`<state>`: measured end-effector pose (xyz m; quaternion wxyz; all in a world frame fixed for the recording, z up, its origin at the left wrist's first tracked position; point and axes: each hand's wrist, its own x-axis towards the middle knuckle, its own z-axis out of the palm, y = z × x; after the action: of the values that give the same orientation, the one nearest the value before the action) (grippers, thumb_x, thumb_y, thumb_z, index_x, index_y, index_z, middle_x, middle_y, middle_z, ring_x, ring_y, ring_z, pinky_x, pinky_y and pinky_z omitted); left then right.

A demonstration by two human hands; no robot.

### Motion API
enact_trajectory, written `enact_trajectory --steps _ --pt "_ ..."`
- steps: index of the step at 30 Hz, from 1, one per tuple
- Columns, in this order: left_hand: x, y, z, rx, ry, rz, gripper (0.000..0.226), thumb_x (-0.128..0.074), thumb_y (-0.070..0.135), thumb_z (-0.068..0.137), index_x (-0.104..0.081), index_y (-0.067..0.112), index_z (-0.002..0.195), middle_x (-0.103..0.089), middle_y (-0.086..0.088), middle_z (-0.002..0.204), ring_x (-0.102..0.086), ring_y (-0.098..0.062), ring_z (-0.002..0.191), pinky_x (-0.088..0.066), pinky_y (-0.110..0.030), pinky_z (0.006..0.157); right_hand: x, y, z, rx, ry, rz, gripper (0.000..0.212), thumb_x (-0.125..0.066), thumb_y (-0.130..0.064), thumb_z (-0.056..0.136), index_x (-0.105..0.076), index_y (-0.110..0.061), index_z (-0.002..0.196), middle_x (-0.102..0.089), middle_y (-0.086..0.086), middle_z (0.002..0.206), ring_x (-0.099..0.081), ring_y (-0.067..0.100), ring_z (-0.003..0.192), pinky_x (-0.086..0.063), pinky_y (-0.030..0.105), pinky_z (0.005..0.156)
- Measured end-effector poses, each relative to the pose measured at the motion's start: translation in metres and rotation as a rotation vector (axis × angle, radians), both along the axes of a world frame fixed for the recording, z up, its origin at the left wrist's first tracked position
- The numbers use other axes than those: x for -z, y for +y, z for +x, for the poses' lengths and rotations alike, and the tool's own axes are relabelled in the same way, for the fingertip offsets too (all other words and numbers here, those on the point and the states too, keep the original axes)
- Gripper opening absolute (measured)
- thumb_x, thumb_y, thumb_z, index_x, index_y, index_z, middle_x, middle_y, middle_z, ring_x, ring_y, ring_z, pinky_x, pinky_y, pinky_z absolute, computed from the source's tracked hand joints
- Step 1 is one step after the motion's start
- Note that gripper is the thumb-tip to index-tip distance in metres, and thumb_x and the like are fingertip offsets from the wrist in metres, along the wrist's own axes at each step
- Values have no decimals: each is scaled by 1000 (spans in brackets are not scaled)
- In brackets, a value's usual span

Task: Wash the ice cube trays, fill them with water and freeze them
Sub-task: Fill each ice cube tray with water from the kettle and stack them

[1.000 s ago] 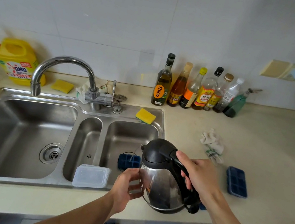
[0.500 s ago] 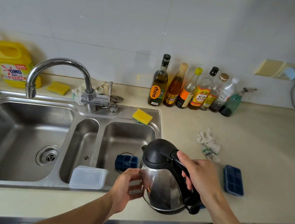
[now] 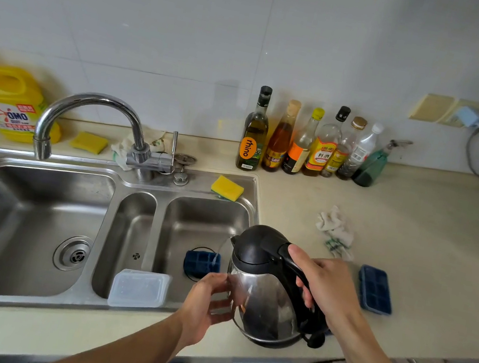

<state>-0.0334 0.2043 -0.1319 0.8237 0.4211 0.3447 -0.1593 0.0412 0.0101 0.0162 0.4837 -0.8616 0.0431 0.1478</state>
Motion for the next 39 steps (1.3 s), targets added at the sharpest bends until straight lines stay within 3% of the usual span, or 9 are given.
enact_trajectory --steps 4,10,17,39 --pt "0 -1 2 3 8 9 36 -60 35 95 -67 11 121 -70 -21 119 -65 -39 109 -59 -44 83 0 0 2 -2 -6 -5 68 -64 -72 77 -65 -8 52 -56 11 43 -50 18 38 -42 20 42" --pt "-3 1 7 16 17 19 37 -58 36 96 -67 11 122 -70 -20 120 -62 -43 119 -59 -45 86 1 1 8 -4 -5 -10 71 -65 -68 81 -63 -2 55 -57 12 44 -52 18 39 -45 27 51" --pt "-8 5 12 14 -6 3 37 -56 33 98 -65 8 123 -71 -20 118 -64 -42 113 -60 -43 76 -2 6 13 -11 -6 -14 69 -66 -63 84 -61 0 55 -56 9 43 -51 18 39 -45 27 51" --pt "-14 14 10 -34 24 31 33 -51 33 102 -67 10 119 -75 -15 110 -66 -40 110 -60 -43 73 5 19 21 -34 -17 15 68 -69 -55 88 -58 2 52 -52 6 38 -46 15 33 -39 17 40"
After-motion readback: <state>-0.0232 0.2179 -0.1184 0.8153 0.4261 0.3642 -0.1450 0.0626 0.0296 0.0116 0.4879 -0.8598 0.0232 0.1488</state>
